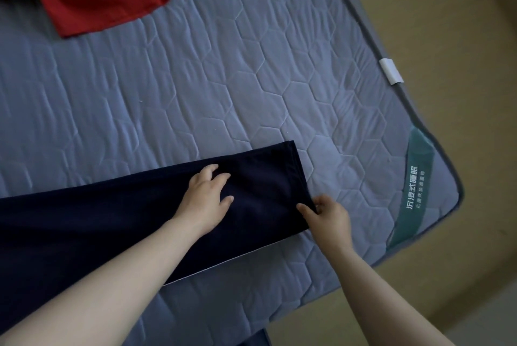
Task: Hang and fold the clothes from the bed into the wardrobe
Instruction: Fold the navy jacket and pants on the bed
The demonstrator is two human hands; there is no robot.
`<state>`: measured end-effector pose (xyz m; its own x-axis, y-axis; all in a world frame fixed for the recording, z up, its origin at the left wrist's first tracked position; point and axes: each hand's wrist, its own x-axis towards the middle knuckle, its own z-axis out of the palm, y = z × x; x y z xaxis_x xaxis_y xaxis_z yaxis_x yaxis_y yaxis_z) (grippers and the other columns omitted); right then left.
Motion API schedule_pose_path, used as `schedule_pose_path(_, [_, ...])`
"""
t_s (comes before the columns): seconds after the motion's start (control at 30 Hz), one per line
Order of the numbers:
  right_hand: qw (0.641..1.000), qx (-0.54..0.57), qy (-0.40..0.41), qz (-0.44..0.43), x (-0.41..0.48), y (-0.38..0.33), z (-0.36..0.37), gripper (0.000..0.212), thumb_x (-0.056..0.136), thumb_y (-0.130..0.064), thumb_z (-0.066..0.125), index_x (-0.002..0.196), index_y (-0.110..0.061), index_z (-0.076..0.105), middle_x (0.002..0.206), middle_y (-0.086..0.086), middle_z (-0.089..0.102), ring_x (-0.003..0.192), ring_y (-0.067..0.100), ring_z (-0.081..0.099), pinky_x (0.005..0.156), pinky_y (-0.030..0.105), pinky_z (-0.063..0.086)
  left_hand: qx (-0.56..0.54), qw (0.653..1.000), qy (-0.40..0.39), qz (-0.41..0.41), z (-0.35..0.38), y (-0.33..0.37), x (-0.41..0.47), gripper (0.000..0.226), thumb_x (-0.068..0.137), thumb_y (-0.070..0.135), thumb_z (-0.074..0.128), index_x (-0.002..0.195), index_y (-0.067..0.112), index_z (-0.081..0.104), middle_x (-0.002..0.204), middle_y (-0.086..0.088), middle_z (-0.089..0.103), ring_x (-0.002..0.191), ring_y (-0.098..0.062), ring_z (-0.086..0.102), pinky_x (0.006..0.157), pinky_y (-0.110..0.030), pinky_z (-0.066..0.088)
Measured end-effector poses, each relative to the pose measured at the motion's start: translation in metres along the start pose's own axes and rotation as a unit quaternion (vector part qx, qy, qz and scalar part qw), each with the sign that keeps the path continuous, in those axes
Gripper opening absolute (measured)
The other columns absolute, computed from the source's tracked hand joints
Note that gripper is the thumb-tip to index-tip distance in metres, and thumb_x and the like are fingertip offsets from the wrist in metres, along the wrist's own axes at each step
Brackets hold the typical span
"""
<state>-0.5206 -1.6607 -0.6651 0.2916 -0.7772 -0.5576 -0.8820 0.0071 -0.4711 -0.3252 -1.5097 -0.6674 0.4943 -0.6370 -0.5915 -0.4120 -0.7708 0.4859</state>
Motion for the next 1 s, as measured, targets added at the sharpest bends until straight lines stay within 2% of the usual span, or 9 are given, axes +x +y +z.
schedule_pose_path(0.1, [0.999, -0.017, 0.004, -0.028, -0.005, 0.002, -0.002, 0.022, 0.085, -0.036, 0.070, 0.087, -0.016, 0.060, 0.075, -0.004, 0.063, 0.070, 0.013, 0.061, 0.060, 0.032, 0.051, 0.007, 1.000, 0.002, 0.006, 0.000, 0.001, 0.005, 0.053, 0.093, 0.031, 0.056, 0.143, 0.022, 0.039, 0.158, 0.002, 0.006, 0.144, -0.023, 0.011, 0.114, -0.035, 0.024])
schedule_pose_path(0.23, [0.996, -0.032, -0.084, -0.025, -0.001, 0.007, -0.001, 0.045, 0.084, -0.038, 0.069, 0.057, -0.012, 0.045, 0.054, 0.000, 0.046, 0.052, 0.013, 0.046, 0.050, 0.030, 0.033, 0.020, 1.000, -0.014, -0.005, 0.003, 0.002, 0.013, 0.050, 0.092, 0.033, 0.057, 0.139, 0.026, 0.042, 0.159, 0.006, -0.002, 0.142, -0.025, 0.008, 0.112, -0.038, 0.027])
schedule_pose_path(0.37, [0.998, -0.012, 0.005, -0.059, 0.002, 0.008, -0.002, 0.054, 0.091, -0.034, 0.062, 0.049, -0.017, 0.032, 0.045, -0.005, 0.035, 0.042, 0.009, 0.034, 0.045, 0.027, 0.025, 0.030, 0.999, -0.019, -0.005, 0.003, 0.006, 0.021, 0.046, 0.093, 0.034, 0.055, 0.137, 0.029, 0.044, 0.159, 0.006, -0.006, 0.140, -0.027, 0.009, 0.112, -0.038, 0.026])
schedule_pose_path(0.47, [0.995, -0.093, 0.041, -0.020, -0.001, 0.012, 0.003, 0.051, 0.093, -0.040, 0.056, 0.051, -0.019, 0.036, 0.046, -0.005, 0.040, 0.042, 0.010, 0.039, 0.041, 0.026, 0.024, 0.041, 0.999, -0.032, -0.004, 0.004, 0.009, 0.023, 0.049, 0.093, 0.035, 0.054, 0.140, 0.029, 0.041, 0.159, 0.006, -0.005, 0.139, -0.027, 0.010, 0.112, -0.038, 0.025])
schedule_pose_path(0.6, [0.990, -0.083, -0.103, 0.053, 0.000, 0.017, 0.013, 0.045, 0.087, -0.049, 0.062, 0.059, -0.015, 0.055, 0.055, 0.001, 0.057, 0.055, 0.016, 0.055, 0.046, 0.027, 0.033, 0.055, 0.997, -0.053, -0.006, 0.010, 0.010, 0.020, 0.052, 0.094, 0.037, 0.052, 0.143, 0.029, 0.037, 0.159, 0.007, -0.005, 0.139, -0.027, 0.007, 0.112, -0.040, 0.024])
schedule_pose_path(0.7, [0.984, 0.007, -0.149, 0.100, 0.004, 0.015, 0.011, 0.040, 0.082, -0.052, 0.066, 0.072, -0.013, 0.068, 0.066, -0.001, 0.068, 0.066, 0.012, 0.064, 0.055, 0.025, 0.044, 0.100, 0.995, -0.010, 0.014, 0.012, 0.017, 0.023, 0.036, 0.093, 0.041, 0.051, 0.127, 0.031, 0.053, 0.158, 0.004, 0.013, 0.136, -0.028, 0.015, 0.110, -0.043, 0.022])
schedule_pose_path(0.83, [0.968, 0.006, -0.184, 0.170, 0.007, 0.023, -0.001, 0.046, 0.081, -0.051, 0.068, 0.061, -0.012, 0.055, 0.055, 0.000, 0.056, 0.054, 0.014, 0.056, 0.052, 0.027, 0.046, 0.093, 0.995, 0.008, 0.048, 0.008, 0.042, 0.037, 0.015, 0.092, 0.043, 0.052, 0.092, 0.029, 0.057, 0.139, 0.010, 0.043, 0.130, -0.021, 0.030, 0.103, -0.041, 0.023])
schedule_pose_path(0.93, [0.958, 0.071, -0.214, 0.180, 0.004, 0.029, -0.008, 0.043, 0.082, -0.040, 0.072, 0.074, 0.000, 0.061, 0.069, 0.011, 0.060, 0.063, 0.020, 0.063, 0.064, 0.034, 0.058, 0.076, 0.995, -0.025, 0.060, 0.007, 0.068, 0.057, 0.017, 0.094, 0.037, 0.050, 0.101, 0.024, 0.042, 0.122, -0.001, 0.055, 0.119, -0.026, 0.047, 0.102, -0.041, 0.030])
schedule_pose_path(1.0, [0.959, 0.104, -0.219, 0.150, 0.001, 0.031, -0.010, 0.048, 0.083, -0.035, 0.073, 0.086, 0.012, 0.064, 0.075, 0.015, 0.061, 0.069, 0.022, 0.064, 0.068, 0.035, 0.058, 0.044, 0.996, -0.063, 0.041, 0.007, 0.080, 0.069, 0.032, 0.096, 0.035, 0.049, 0.121, 0.018, 0.038, 0.128, -0.006, 0.054, 0.119, -0.028, 0.049, 0.104, -0.043, 0.034])
